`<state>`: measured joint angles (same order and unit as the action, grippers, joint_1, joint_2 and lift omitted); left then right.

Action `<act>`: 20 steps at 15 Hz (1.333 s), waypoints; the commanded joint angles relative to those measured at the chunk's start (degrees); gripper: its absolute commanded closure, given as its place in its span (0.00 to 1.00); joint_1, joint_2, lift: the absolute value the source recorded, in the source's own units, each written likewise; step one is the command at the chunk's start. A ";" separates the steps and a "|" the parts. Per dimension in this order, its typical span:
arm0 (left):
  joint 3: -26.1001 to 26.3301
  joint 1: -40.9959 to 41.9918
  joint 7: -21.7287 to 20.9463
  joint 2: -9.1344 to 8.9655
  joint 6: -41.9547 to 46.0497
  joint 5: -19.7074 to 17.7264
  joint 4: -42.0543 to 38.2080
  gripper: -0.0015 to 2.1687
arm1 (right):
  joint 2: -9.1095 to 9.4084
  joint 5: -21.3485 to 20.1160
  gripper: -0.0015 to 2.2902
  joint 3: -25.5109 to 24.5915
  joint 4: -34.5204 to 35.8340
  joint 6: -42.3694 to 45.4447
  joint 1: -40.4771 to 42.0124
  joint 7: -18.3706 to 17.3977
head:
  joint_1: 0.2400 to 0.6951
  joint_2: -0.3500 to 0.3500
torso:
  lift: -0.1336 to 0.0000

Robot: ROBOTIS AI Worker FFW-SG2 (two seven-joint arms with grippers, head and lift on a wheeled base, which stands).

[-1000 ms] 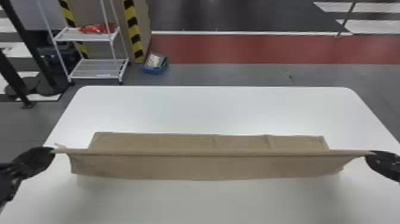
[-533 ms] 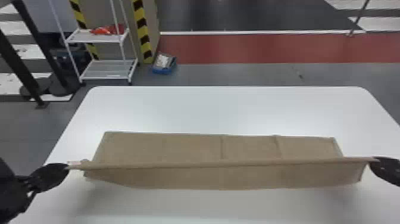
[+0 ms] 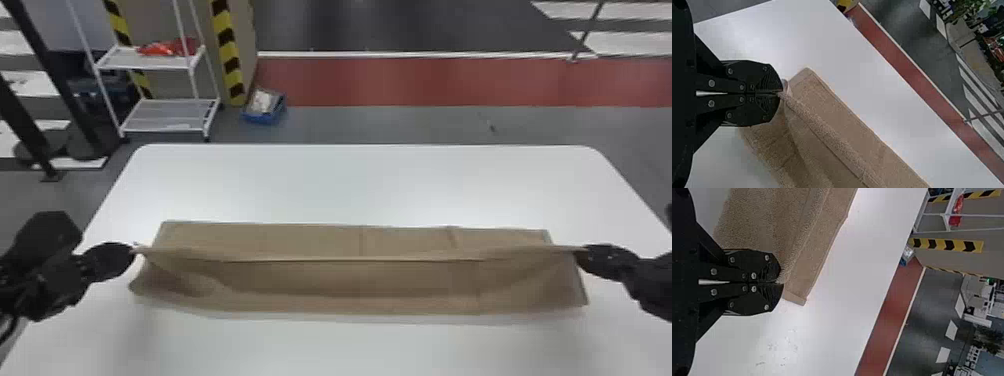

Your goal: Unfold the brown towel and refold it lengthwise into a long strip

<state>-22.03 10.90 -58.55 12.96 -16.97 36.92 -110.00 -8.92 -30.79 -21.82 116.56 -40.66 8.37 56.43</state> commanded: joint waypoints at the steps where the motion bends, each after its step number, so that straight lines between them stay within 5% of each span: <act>1: 2.69 -3.78 0.28 0.75 -4.61 3.07 2.95 0.99 | -0.84 -2.16 0.62 1.61 -3.09 -0.26 -2.40 -0.01 | 1.00 0.50 | 0.08; 9: 6.56 -9.67 0.72 2.86 -12.70 6.58 6.38 0.99 | -2.16 -5.50 0.62 4.07 -8.71 -0.97 -6.53 1.49 | 1.00 0.53 | 0.08; 20: 9.72 -13.54 0.37 3.04 -14.28 9.04 9.98 0.99 | -2.95 -9.99 0.62 7.94 -11.88 -1.67 -11.10 1.58 | 1.00 0.53 | 0.08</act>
<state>-12.40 -2.39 -58.11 15.99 -31.24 45.80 -100.43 -11.59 -39.89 -14.55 105.78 -42.32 -2.13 58.01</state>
